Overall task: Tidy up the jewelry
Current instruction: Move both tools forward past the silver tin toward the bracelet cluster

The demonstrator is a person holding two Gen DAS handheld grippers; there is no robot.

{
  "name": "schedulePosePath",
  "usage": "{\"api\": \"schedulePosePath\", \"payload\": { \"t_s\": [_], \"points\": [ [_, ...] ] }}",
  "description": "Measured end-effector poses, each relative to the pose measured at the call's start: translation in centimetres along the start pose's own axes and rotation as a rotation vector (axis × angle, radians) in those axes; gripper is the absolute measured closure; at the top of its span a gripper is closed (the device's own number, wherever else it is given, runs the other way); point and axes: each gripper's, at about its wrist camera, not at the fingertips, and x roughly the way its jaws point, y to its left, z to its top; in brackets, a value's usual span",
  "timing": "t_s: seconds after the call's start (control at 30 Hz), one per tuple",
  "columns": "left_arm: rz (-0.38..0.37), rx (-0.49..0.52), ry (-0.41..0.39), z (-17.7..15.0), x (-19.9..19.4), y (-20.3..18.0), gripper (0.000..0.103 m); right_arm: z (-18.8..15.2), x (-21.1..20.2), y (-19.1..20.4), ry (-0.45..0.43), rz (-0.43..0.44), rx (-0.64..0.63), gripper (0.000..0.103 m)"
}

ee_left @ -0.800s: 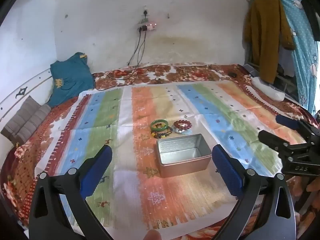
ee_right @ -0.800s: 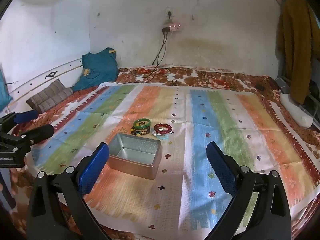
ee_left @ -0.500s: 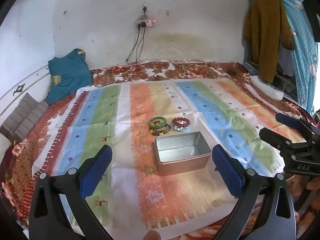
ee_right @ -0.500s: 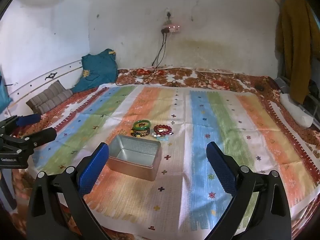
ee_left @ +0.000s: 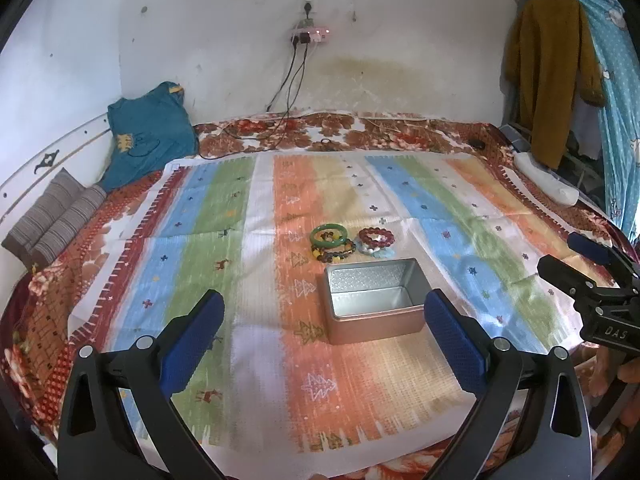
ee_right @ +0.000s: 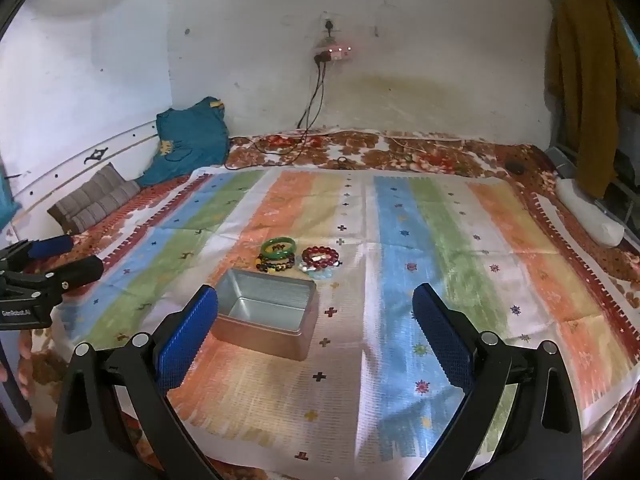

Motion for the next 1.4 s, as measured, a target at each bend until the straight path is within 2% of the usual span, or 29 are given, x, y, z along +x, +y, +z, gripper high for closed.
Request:
{"api": "schedulePosePath", "payload": {
  "t_s": [0.07, 0.27, 0.33, 0.43, 0.7, 0.93, 1.4],
  "points": [
    [0.005, 0.004, -0.022, 0.1, -0.3, 0.1, 0.006, -0.1, 0.1, -0.2, 0.001, -0.001, 0.002, 0.004],
    [0.012, 0.048, 0.001, 0.1, 0.5, -1.0, 0.006, 0.0, 0.2, -0.2, 0.004, -0.004, 0.003, 0.004],
    [0.027, 0.04, 0.004, 0.0, 0.7, -1.0, 0.006, 0.0, 0.2, -0.2, 0.003, -0.006, 0.003, 0.004],
    [-0.012, 0.014, 0.019, 0.0, 0.9, -0.8, 0.006, -0.1, 0.2, -0.3, 0.005, -0.003, 0.004, 0.004],
    [0.028, 0.009, 0.029, 0.4, 1.2, 0.0, 0.006, -0.1, 0.2, -0.3, 0.004, -0.004, 0.004, 0.004],
    [0.017, 0.007, 0.032, 0.1, 1.1, -0.3, 0.006, -0.3, 0.8, -0.6, 0.024, -0.017, 0.003, 0.004],
    [0.042, 0.0, 0.067, 0.9, 2.6, -0.1, 0.006, 0.7, 2.2, -0.7, 0.059, -0.022, 0.011, 0.004]
  ]
}}
